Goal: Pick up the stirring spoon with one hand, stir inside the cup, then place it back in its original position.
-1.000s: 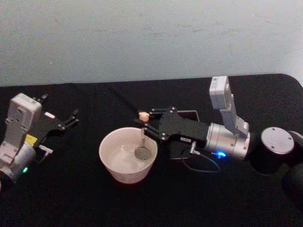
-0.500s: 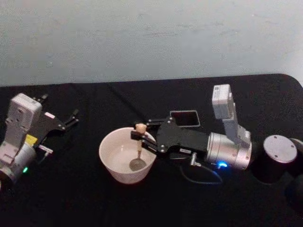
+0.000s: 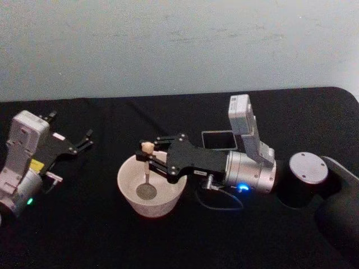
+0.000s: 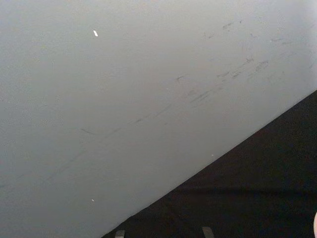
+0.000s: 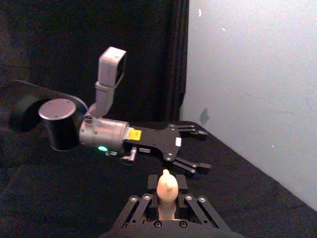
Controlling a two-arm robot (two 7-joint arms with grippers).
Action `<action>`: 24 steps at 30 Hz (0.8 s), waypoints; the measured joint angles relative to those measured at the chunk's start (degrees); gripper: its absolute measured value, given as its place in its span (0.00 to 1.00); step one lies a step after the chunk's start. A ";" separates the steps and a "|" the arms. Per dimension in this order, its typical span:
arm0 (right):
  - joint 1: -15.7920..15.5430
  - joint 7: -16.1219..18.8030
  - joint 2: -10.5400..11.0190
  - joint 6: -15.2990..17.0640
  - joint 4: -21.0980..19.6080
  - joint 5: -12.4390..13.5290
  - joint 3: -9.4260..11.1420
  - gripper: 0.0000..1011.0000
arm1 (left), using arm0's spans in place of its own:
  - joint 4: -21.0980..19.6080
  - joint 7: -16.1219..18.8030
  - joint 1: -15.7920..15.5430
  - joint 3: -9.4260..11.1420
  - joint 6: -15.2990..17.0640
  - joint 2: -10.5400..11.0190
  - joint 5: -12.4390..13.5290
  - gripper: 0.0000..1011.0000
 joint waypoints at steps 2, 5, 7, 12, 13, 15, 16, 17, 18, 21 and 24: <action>0.90 -0.03 -0.72 -0.43 1.56 -0.33 -0.07 0.21 | 0.00 0.00 0.00 0.00 0.00 0.00 0.00 0.99; 1.96 -0.34 -1.44 -0.97 3.45 -0.80 0.02 0.21 | 0.00 0.00 0.00 0.00 0.00 0.00 0.00 0.99; 2.26 -0.51 -1.61 -1.12 3.94 -0.96 0.16 0.21 | 0.00 0.00 0.00 0.00 0.00 0.00 0.00 0.99; 2.60 -1.14 -1.55 -1.36 4.79 -1.49 0.77 0.21 | 0.00 0.00 0.00 0.00 0.00 0.00 0.00 0.99; 2.60 -1.23 -1.47 -1.35 4.80 -1.51 0.88 0.21 | 0.00 0.00 0.00 0.00 0.00 0.00 0.00 0.99; 2.50 -1.40 -1.23 -1.36 4.77 -1.59 1.17 0.21 | 0.00 0.00 0.00 0.00 0.00 0.00 0.00 0.99; 2.50 -1.40 -1.23 -1.36 4.77 -1.59 1.17 0.21 | 0.00 0.00 0.00 0.00 0.00 0.00 0.00 0.99; 2.38 -1.48 -1.09 -1.34 4.68 -1.64 1.34 0.21 | 0.00 0.00 0.00 0.00 0.00 0.00 0.00 0.99; 2.34 -1.50 -1.04 -1.34 4.63 -1.65 1.40 0.21 | 0.00 0.00 0.00 0.00 0.00 0.00 0.01 0.99; 2.07 -1.70 -0.78 -1.27 4.27 -1.77 1.64 0.21 | 0.00 0.00 0.00 0.00 0.00 0.00 0.00 0.99; 1.81 -1.83 -0.54 -1.18 3.90 -1.87 1.86 0.21 | 0.00 0.00 0.00 0.00 0.00 0.00 0.00 0.99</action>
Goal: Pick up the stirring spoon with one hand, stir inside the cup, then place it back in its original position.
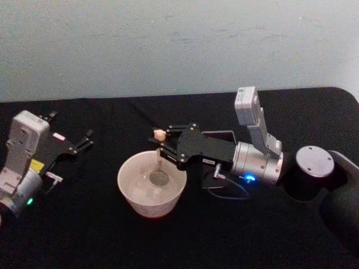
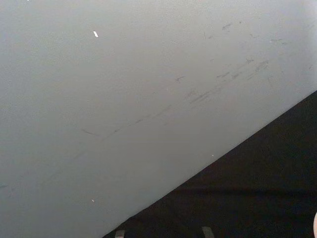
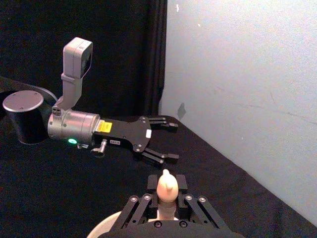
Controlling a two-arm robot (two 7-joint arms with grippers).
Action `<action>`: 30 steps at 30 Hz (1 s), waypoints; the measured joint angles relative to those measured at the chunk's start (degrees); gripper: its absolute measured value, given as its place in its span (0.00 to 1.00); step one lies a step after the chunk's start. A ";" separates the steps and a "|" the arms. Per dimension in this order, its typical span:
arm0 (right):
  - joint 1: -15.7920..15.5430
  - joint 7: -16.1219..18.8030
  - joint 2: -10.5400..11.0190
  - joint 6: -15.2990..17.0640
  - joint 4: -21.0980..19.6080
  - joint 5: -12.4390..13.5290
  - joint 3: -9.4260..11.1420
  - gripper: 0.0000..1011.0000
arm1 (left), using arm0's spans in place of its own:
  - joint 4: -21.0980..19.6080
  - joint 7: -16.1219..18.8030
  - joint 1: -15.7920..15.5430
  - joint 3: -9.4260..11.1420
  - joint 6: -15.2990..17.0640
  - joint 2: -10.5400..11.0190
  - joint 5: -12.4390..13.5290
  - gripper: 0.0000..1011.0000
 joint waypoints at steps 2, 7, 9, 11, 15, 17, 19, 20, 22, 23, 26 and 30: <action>-0.30 -0.13 0.31 0.11 -0.37 -0.04 0.17 0.21 | 0.00 0.00 0.00 0.00 0.00 0.00 0.00 0.99; -1.19 -0.39 1.31 0.58 -1.69 -0.10 0.51 0.21 | -0.01 0.00 0.00 0.00 0.00 0.00 0.00 0.99; -1.87 -0.50 2.02 0.96 -2.73 -0.07 0.69 0.21 | 0.00 0.00 0.00 0.00 0.00 0.00 0.00 0.99; -2.68 -0.55 2.72 1.36 -3.95 0.08 0.86 0.21 | 0.00 0.00 0.00 0.00 0.00 0.00 0.00 0.99; -3.98 -0.50 3.71 1.95 -6.26 0.70 1.02 0.21 | 0.00 0.00 0.00 0.00 0.00 0.00 0.00 0.99; -4.43 -0.37 3.99 2.16 -7.01 0.95 1.02 0.21 | 0.00 0.00 0.00 0.00 0.00 0.00 0.00 0.99; -5.00 -0.15 4.31 2.42 -7.98 1.24 0.82 0.21 | 0.00 0.00 0.00 0.00 0.00 0.00 0.00 0.99; -5.26 0.13 4.40 2.58 -8.41 1.36 0.57 0.21 | 0.00 0.00 0.00 0.00 0.00 0.00 0.00 0.99; -5.43 0.33 4.40 2.70 -8.75 1.48 0.24 0.21 | 0.00 0.00 0.00 0.00 0.00 0.00 0.00 0.99; -5.47 0.51 4.38 2.75 -8.86 1.52 0.07 0.21 | 0.00 0.00 0.00 0.00 0.00 0.00 0.00 0.99; -5.46 1.07 4.05 2.80 -8.96 1.70 -0.61 0.21 | 0.00 0.00 0.00 0.00 0.00 0.00 0.00 0.99; -4.83 1.58 3.18 2.69 -8.33 1.79 -1.36 0.21 | 0.00 0.00 0.00 0.00 0.00 0.00 0.00 0.99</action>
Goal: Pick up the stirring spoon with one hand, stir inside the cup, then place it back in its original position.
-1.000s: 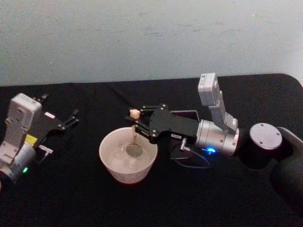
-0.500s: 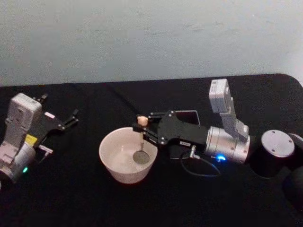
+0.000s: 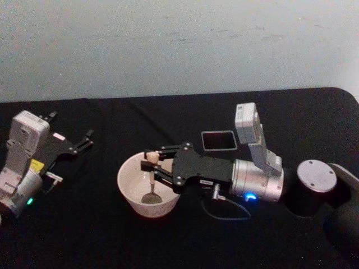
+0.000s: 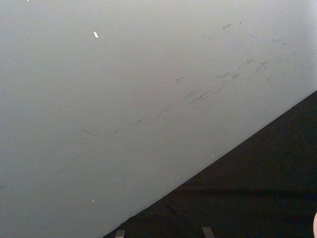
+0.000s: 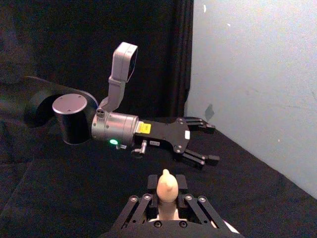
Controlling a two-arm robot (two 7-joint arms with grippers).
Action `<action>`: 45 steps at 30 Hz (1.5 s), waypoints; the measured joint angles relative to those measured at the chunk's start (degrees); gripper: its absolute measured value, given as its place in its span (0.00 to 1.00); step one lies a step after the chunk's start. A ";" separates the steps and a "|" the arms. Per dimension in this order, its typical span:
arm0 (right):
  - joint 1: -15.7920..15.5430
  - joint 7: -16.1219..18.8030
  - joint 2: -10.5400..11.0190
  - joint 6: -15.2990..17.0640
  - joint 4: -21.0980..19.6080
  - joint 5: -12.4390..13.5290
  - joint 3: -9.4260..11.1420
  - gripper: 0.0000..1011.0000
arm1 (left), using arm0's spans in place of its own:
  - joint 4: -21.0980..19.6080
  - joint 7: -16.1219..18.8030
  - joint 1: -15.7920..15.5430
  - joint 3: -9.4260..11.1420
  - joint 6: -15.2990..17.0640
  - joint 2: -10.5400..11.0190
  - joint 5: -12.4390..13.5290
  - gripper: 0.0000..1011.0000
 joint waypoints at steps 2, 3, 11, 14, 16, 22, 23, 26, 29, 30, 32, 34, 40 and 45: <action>0.61 0.14 -0.67 -0.31 0.86 0.02 -0.29 0.21 | 0.00 0.00 0.00 0.00 0.00 0.00 0.00 0.99; 1.07 0.15 -1.16 -0.56 1.47 0.01 -0.41 0.21 | 0.00 0.00 0.00 0.00 0.00 0.00 0.00 0.99; 3.66 -0.46 -3.37 -1.96 5.68 -0.56 -0.45 0.21 | 0.00 0.00 0.00 0.00 0.00 0.00 0.00 0.99; 4.41 -1.03 -3.84 -2.38 7.17 -0.97 -0.13 0.21 | 0.00 0.00 0.00 0.00 0.00 0.00 0.00 0.99; 4.59 -1.26 -3.90 -2.47 7.60 -1.08 0.07 0.21 | 0.00 0.00 0.00 0.00 0.00 0.00 0.00 0.99; 4.65 -1.89 -3.55 -2.53 7.99 -1.46 0.80 0.21 | 0.00 0.00 0.00 0.00 0.00 0.00 0.00 0.99; 4.55 -1.93 -3.44 -2.53 7.99 -1.51 0.94 0.21 | 0.00 0.00 0.00 0.00 0.00 0.00 0.00 0.99; 4.37 -2.02 -3.30 -2.48 7.86 -1.60 1.12 0.21 | 0.00 0.00 0.00 0.00 0.00 0.00 0.00 0.99; 4.16 -2.04 -3.08 -2.39 7.41 -1.64 1.35 0.21 | 0.00 0.00 0.00 0.00 0.00 0.00 0.00 0.99; 4.04 -2.04 -2.96 -2.38 7.04 -1.64 1.49 0.21 | 0.00 0.00 0.00 0.00 0.00 0.00 0.00 0.99; 3.93 -2.06 -2.79 -2.34 6.58 -1.63 1.62 0.21 | 0.00 0.00 0.00 0.00 0.00 0.00 0.00 0.99; 3.78 -2.14 -2.44 -2.16 5.69 -1.60 1.83 0.21 | 0.00 0.00 0.00 0.00 0.00 0.00 0.00 0.99; 3.31 -2.89 -1.13 -1.08 2.04 -1.03 2.70 0.21 | 0.00 0.00 0.00 0.00 0.00 0.00 0.00 0.99; 3.03 -3.75 0.16 -0.56 -1.42 -0.27 3.84 0.21 | 0.00 0.00 0.00 0.00 0.00 0.00 0.00 0.99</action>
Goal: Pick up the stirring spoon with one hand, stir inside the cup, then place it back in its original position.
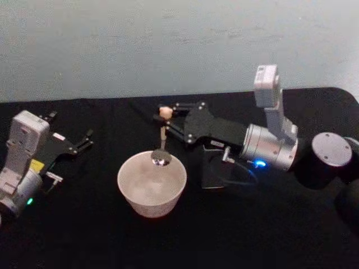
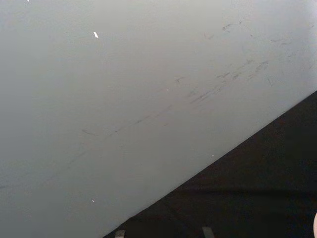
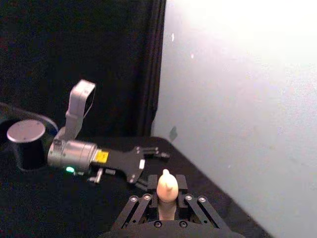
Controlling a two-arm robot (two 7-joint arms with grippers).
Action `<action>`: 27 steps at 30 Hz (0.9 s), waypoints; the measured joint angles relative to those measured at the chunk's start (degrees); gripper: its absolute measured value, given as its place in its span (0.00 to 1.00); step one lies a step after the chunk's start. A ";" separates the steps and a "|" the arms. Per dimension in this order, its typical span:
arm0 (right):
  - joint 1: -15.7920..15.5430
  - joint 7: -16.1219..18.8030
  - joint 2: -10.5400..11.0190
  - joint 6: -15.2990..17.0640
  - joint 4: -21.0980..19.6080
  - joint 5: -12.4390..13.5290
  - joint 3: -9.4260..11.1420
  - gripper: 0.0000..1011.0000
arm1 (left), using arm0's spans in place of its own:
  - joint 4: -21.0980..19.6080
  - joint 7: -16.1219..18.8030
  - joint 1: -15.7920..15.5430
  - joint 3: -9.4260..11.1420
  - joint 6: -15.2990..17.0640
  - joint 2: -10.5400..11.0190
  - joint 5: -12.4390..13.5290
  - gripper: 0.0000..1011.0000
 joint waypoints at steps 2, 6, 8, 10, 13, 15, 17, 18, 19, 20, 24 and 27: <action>-0.13 -0.25 0.41 0.04 -1.01 0.21 0.33 0.21 | 0.00 0.00 0.00 0.00 0.00 0.00 0.00 0.99; -0.39 -0.72 1.38 0.00 -3.17 0.69 1.11 0.21 | 0.00 0.00 0.00 0.00 0.00 0.00 0.00 0.99; -0.62 -1.01 2.02 -0.09 -4.35 1.01 1.67 0.21 | 0.00 0.00 0.00 0.00 0.00 0.00 0.00 0.99; -0.85 -1.32 2.70 -0.20 -5.39 1.32 2.27 0.21 | 0.00 0.00 0.00 0.00 0.00 0.00 0.00 0.99; -1.13 -1.75 3.63 -0.28 -6.57 1.60 2.97 0.21 | 0.00 0.00 0.00 0.00 0.00 0.00 0.00 0.99; -1.33 -1.94 4.10 -0.31 -7.09 1.73 3.30 0.21 | 0.00 0.00 0.00 0.00 0.00 0.00 0.00 0.99; -1.57 -2.20 4.62 -0.34 -7.67 1.90 3.71 0.21 | 0.00 0.00 0.00 0.00 0.00 0.00 0.00 0.99; -1.81 -2.39 5.10 -0.38 -8.17 2.04 4.14 0.21 | 0.00 0.00 0.00 0.00 0.00 0.00 0.00 0.99; -2.08 -2.64 5.55 -0.40 -8.63 2.22 4.60 0.21 | 0.00 0.00 0.00 0.00 0.00 0.00 0.00 0.99; -2.08 -2.64 5.55 -0.40 -8.63 2.22 4.60 0.21 | 0.00 0.00 0.00 0.00 0.00 0.00 0.00 0.99; -2.94 -3.13 6.84 -0.51 -9.89 2.55 5.70 0.21 | 0.00 0.00 0.00 0.00 0.00 0.00 0.00 0.99; -3.55 -3.46 7.68 -0.53 -10.49 2.57 6.23 0.21 | 0.00 0.00 0.00 0.00 0.00 0.00 0.00 0.99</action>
